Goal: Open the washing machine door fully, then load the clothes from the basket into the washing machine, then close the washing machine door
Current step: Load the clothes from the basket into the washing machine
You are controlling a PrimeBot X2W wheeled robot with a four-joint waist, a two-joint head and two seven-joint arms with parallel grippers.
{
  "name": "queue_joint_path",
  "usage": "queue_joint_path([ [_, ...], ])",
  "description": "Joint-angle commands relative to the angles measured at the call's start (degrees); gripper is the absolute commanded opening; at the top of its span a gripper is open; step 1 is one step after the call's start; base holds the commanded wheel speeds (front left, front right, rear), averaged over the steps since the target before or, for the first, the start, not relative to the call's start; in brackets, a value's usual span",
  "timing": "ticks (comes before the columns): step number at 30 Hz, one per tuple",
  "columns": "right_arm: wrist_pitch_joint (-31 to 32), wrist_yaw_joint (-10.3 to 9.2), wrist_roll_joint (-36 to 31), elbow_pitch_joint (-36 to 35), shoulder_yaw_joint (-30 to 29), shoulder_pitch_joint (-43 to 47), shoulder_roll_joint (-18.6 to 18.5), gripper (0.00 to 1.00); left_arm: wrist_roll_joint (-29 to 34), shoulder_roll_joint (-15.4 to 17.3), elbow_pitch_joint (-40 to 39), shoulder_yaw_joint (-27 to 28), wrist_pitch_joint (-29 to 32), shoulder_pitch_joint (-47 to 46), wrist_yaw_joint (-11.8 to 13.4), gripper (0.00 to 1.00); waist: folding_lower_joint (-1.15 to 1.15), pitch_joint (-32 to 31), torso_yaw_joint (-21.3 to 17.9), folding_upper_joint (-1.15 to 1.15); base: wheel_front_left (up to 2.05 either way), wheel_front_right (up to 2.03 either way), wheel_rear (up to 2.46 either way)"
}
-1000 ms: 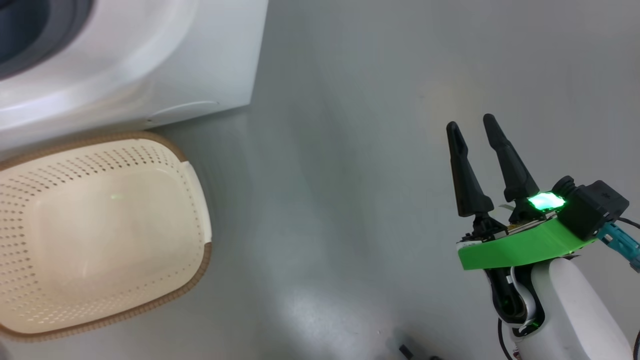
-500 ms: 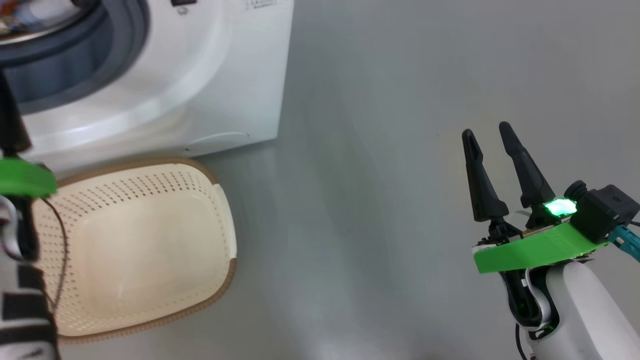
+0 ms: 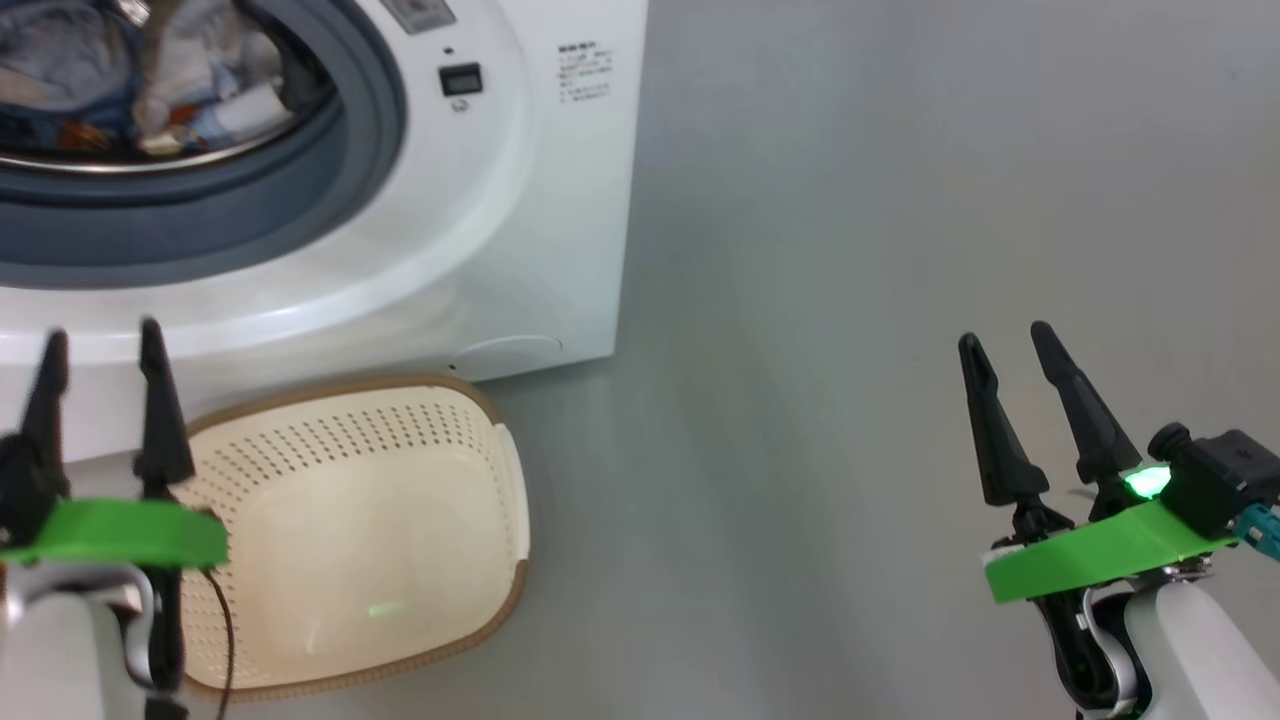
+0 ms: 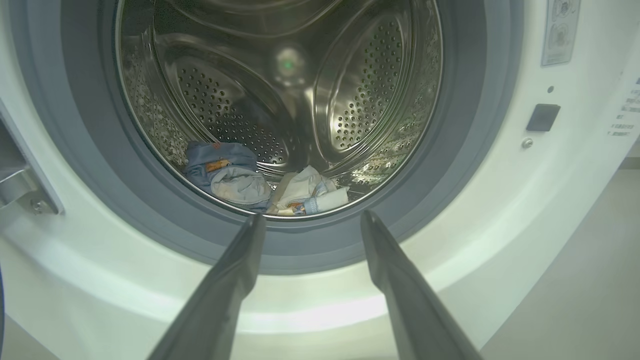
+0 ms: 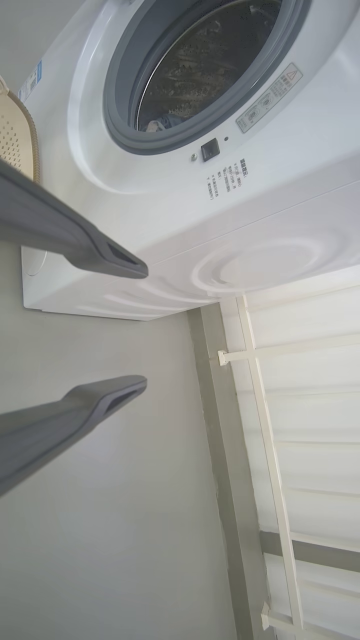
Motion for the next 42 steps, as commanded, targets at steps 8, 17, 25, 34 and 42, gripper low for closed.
queue_joint_path([
  [8,-0.45,0.25,0.59,-0.81,0.25,3.82,-2.09,1.00,-0.39,-0.35,-5.19,1.27,-0.29,9.01,-0.35,1.00,0.01,-5.63,3.30,0.00,0.00,0.00,0.00],
  [17,-0.45,0.25,0.64,-0.99,-0.48,6.59,-2.28,1.00,-1.27,-1.73,-9.80,0.74,-0.29,15.41,-0.36,1.00,0.01,-8.48,4.04,0.00,0.00,0.00,0.00],
  [25,-0.45,0.25,0.79,-0.88,-1.10,8.81,-2.32,1.00,-2.07,-2.40,-13.20,1.28,-0.29,20.41,-0.37,1.00,0.01,-11.34,3.76,0.00,0.00,0.00,0.00],
  [34,-0.45,0.25,0.87,-1.00,-1.66,10.88,-2.64,1.00,-1.72,-3.31,-15.36,2.64,-0.29,24.34,-0.37,1.00,0.01,-13.55,3.79,0.00,0.00,0.00,0.00],
  [42,-0.45,0.25,0.79,-1.29,-1.87,11.21,-2.43,1.00,-1.75,-3.88,-15.77,3.38,-0.29,25.17,-0.37,1.00,0.01,-13.82,3.46,0.00,0.00,0.00,0.00],
])
